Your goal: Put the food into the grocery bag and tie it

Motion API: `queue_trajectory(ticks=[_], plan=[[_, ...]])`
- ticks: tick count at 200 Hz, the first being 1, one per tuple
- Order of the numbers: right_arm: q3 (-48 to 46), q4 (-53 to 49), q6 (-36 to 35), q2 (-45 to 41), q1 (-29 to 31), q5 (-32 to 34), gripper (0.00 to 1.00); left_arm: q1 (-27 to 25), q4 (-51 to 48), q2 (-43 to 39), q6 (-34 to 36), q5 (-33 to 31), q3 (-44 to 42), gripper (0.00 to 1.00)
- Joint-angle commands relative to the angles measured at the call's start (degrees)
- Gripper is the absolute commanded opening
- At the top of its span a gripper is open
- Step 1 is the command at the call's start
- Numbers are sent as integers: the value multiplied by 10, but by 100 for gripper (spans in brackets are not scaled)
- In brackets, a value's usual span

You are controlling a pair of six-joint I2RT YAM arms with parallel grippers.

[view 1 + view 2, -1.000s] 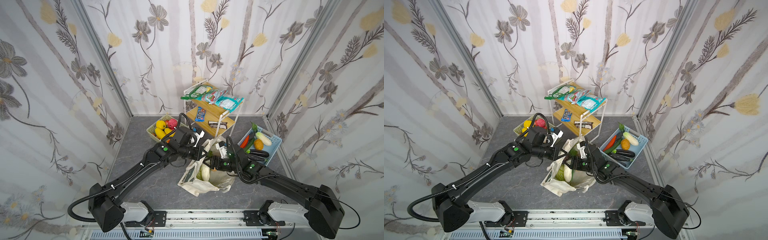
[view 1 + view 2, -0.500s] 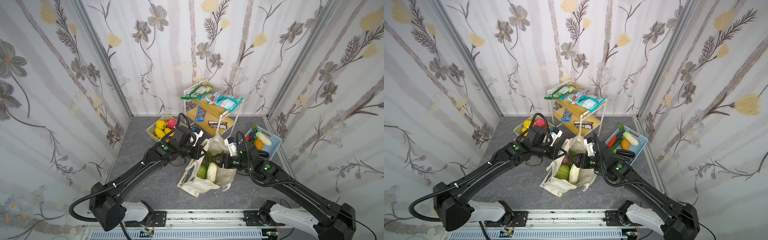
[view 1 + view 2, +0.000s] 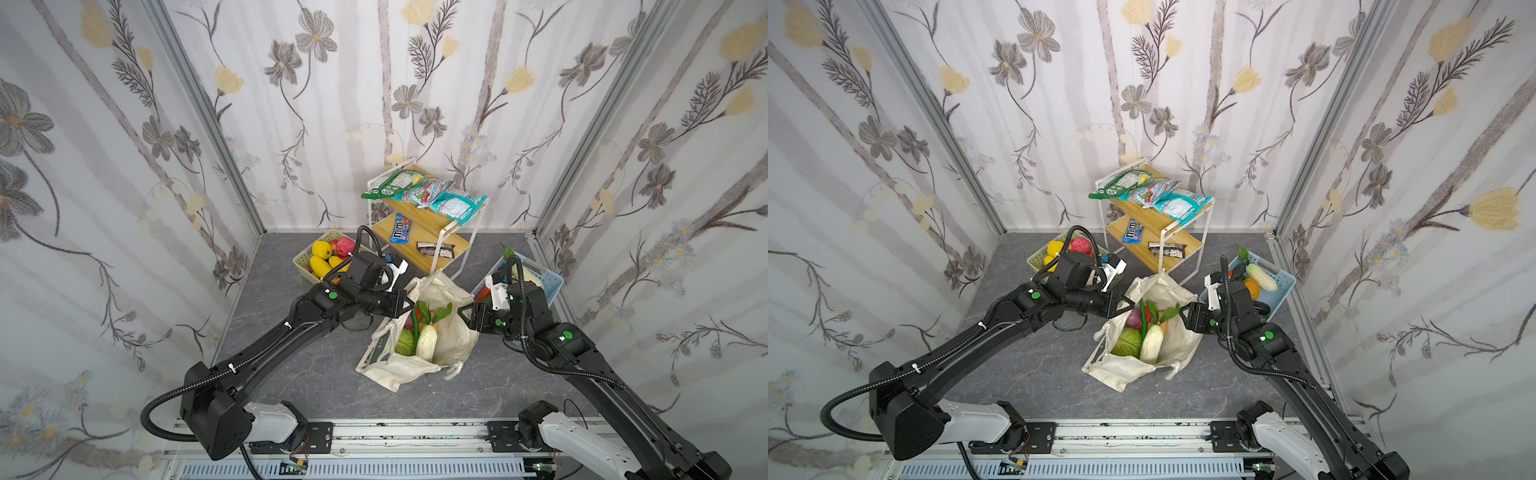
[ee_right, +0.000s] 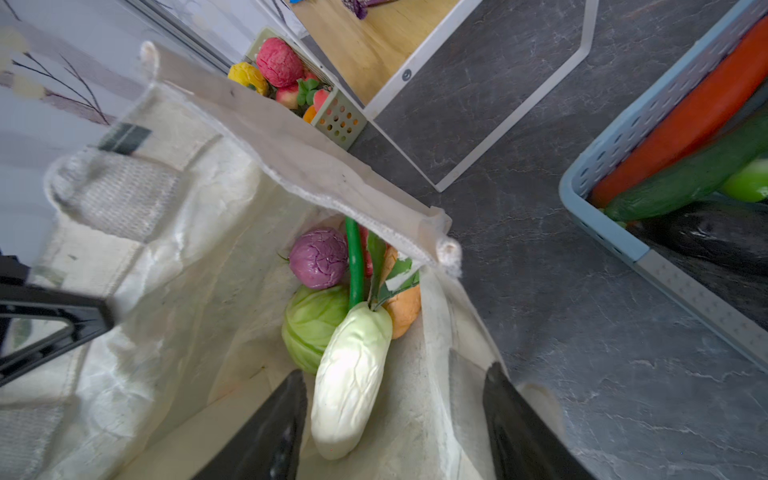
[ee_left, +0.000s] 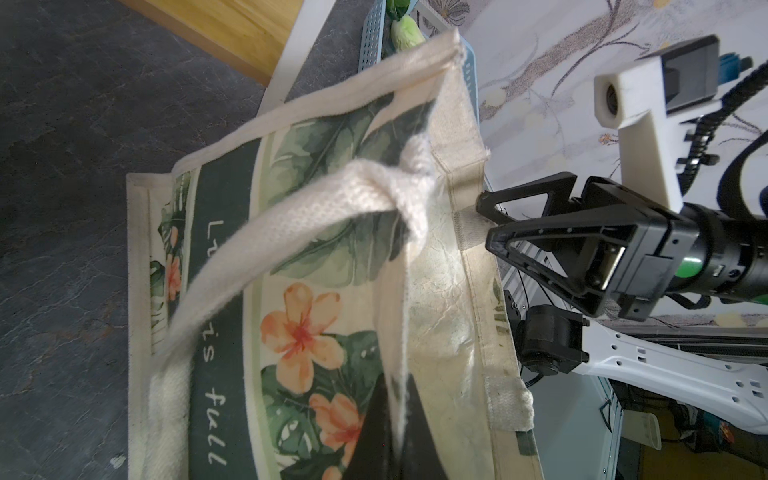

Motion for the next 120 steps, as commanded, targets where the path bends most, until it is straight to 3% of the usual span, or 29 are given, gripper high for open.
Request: queue_trajectory(ticks=[1,120], plan=[[9,-39,-29,-1,-3,38,66,1,24,4,-2,4,9,0],[26,-90,-56,6,-30,49,63,6,23,16,-1,10,16,0]])
